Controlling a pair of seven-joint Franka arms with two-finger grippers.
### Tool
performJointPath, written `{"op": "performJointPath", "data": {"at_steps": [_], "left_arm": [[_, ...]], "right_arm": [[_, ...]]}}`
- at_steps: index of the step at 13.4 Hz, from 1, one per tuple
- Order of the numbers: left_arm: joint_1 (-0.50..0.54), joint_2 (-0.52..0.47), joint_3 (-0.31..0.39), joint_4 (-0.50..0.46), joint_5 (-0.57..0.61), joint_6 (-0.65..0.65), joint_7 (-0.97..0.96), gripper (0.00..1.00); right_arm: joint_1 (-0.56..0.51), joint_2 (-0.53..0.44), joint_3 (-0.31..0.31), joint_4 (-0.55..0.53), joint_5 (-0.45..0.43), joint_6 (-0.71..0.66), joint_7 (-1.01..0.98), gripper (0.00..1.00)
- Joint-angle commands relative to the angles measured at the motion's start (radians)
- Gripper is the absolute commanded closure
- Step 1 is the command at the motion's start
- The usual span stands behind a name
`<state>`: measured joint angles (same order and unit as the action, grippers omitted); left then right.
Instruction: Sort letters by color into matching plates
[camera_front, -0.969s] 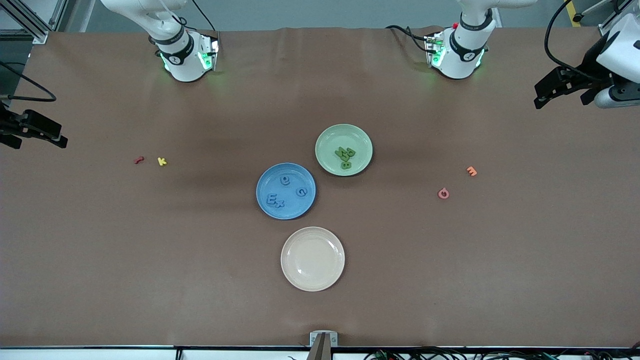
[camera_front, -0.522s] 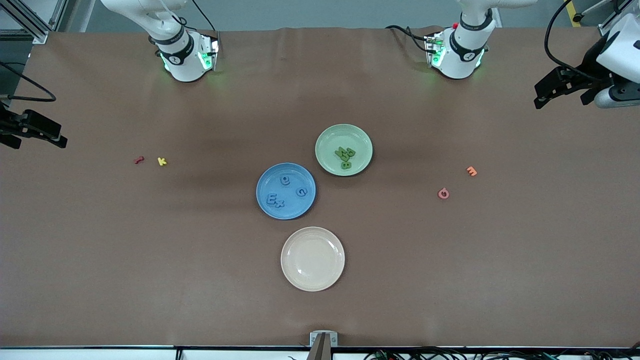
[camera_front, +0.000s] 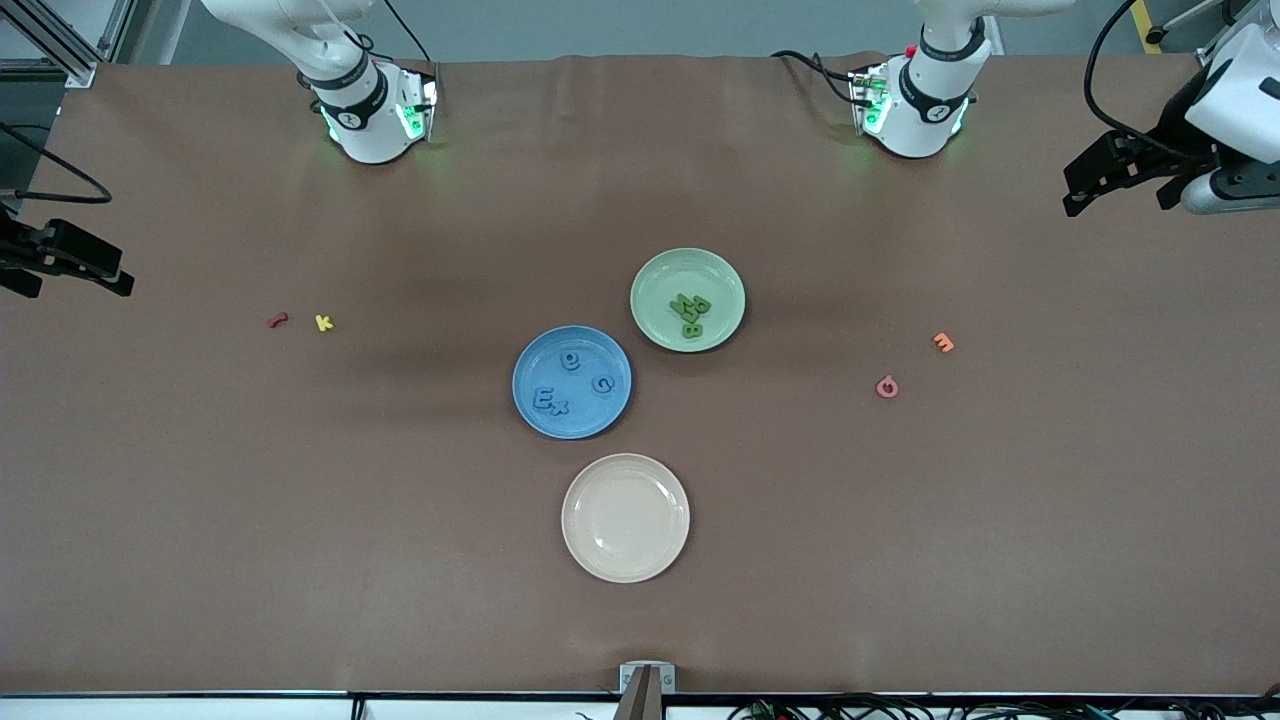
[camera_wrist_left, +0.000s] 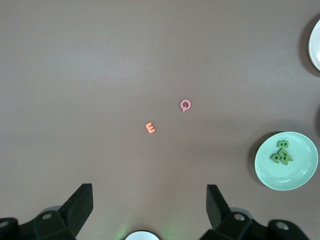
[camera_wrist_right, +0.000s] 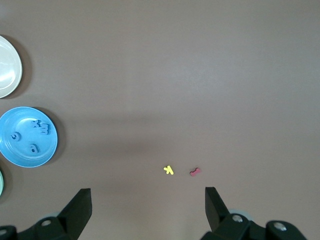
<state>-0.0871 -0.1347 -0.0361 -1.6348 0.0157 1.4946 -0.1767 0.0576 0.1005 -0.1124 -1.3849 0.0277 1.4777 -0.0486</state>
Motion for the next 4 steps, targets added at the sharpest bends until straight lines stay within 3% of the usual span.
{"op": "performJointPath", "data": {"at_steps": [1, 4], "left_arm": [[-0.002, -0.002, 0.001, 0.024, -0.010, -0.008, 0.016, 0.00], [-0.002, -0.002, 0.001, 0.024, -0.010, -0.017, 0.016, 0.00]], "right_arm": [[-0.013, -0.005, 0.013, 0.010, -0.017, -0.010, -0.001, 0.00], [-0.013, -0.004, 0.013, 0.010, -0.017, -0.010, -0.001, 0.00]]}}
